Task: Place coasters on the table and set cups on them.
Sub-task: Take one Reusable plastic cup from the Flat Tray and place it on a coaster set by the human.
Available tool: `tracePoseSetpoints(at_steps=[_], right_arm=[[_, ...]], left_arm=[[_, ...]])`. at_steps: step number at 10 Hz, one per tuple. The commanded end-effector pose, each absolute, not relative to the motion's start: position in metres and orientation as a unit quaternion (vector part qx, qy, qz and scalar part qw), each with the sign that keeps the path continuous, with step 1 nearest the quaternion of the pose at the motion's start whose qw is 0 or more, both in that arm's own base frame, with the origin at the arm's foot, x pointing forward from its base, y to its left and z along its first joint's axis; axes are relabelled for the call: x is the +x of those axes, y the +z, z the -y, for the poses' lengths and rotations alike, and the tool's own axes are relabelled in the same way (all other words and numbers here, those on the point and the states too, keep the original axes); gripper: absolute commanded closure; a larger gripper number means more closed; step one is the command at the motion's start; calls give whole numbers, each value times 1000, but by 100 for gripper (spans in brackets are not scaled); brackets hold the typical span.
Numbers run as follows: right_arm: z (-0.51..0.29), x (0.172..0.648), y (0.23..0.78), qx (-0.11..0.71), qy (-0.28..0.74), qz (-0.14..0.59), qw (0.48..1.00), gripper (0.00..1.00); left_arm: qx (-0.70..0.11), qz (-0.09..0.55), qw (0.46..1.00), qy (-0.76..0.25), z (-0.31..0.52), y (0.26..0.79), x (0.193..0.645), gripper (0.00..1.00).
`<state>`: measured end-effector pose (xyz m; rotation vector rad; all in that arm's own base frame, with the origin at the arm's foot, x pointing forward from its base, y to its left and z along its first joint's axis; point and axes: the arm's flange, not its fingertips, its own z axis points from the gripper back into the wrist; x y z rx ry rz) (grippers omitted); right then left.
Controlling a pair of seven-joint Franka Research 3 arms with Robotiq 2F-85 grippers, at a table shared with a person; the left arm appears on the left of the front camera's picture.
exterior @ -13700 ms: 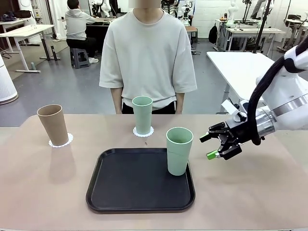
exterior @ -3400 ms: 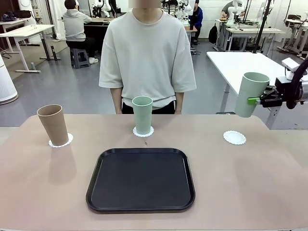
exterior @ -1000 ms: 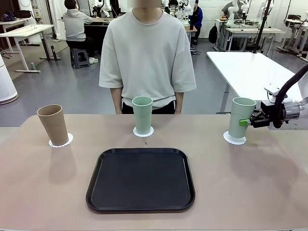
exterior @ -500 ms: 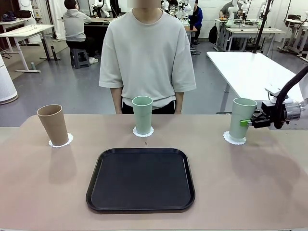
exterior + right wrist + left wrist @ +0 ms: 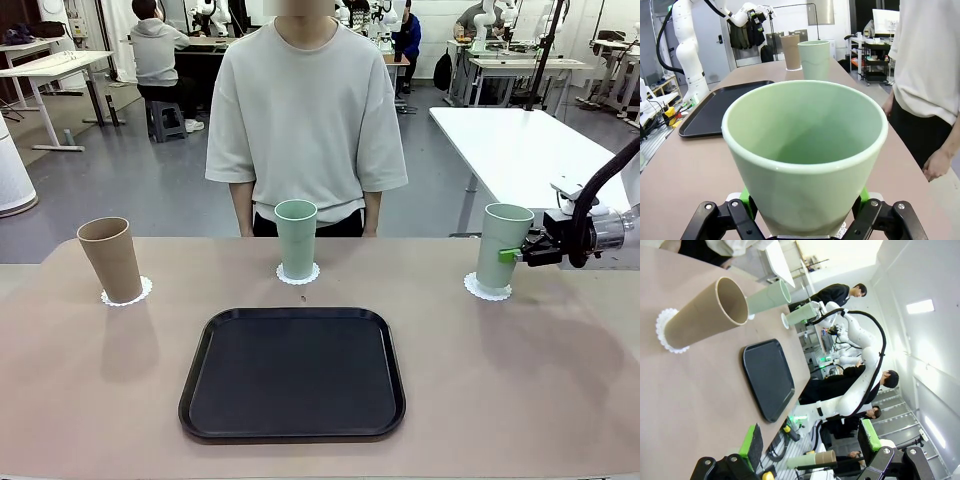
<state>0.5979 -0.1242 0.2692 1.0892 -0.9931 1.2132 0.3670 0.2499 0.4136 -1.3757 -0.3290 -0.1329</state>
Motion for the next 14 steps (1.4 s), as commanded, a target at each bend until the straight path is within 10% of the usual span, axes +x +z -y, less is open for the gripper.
tracePoseSetpoints(at_steps=[1, 14], right_arm=[[121, 596, 269, 462, 541, 437, 550, 15], [119, 599, 252, 458, 558, 430, 542, 15]], left_arm=[[-631, 152, 759, -56, -250, 416, 367, 0], [-631, 152, 759, -56, -250, 416, 367, 0]])
